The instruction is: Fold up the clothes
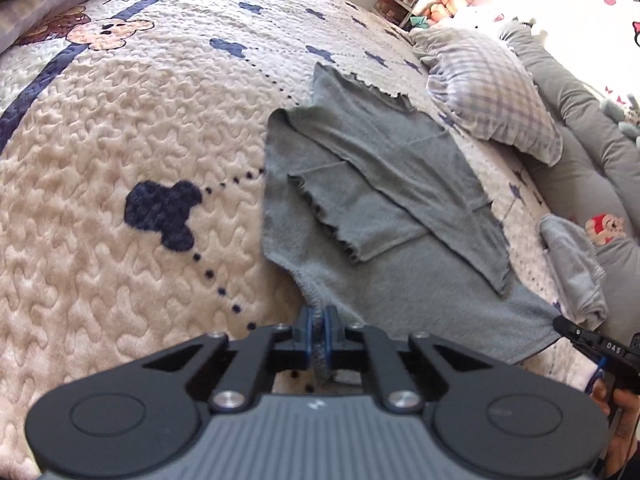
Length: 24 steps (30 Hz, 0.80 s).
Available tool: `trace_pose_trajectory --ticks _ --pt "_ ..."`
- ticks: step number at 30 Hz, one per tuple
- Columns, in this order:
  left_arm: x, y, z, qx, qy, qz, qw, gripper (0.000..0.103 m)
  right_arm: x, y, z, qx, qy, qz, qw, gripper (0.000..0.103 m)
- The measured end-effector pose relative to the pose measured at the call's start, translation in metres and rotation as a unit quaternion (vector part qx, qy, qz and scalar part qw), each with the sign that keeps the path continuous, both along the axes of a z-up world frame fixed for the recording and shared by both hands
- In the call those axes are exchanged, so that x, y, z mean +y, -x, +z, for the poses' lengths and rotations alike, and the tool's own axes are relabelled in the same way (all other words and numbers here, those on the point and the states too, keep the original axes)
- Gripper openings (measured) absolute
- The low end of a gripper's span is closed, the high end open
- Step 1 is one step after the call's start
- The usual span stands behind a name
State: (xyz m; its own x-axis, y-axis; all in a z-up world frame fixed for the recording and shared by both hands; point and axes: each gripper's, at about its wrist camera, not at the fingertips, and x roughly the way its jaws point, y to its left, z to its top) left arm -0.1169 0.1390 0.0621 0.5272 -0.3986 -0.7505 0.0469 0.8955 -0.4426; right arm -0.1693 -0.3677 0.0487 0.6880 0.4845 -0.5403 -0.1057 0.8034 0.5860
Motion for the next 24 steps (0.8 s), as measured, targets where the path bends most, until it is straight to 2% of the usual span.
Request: trace_pose_trajectory --ticks 6,13,18,24 --pt "-0.002 -0.005 -0.001 0.007 0.002 0.007 0.9999 0.005 -0.001 -0.005 -0.001 0.004 0.004 -0.009 1.0 0.006" --pt "0.007 -0.021 0.0 -0.004 0.02 0.048 0.9986 0.005 -0.006 -0.024 0.008 -0.009 0.003 -0.019 1.0 0.006" --pt "0.006 -0.055 0.002 -0.024 0.029 0.087 0.9955 0.006 -0.003 -0.068 0.015 -0.016 0.018 -0.024 0.999 0.006" --pt "0.004 -0.113 -0.009 -0.021 0.033 0.119 0.9921 0.006 0.004 -0.137 -0.004 0.01 0.041 -0.05 0.998 0.006"
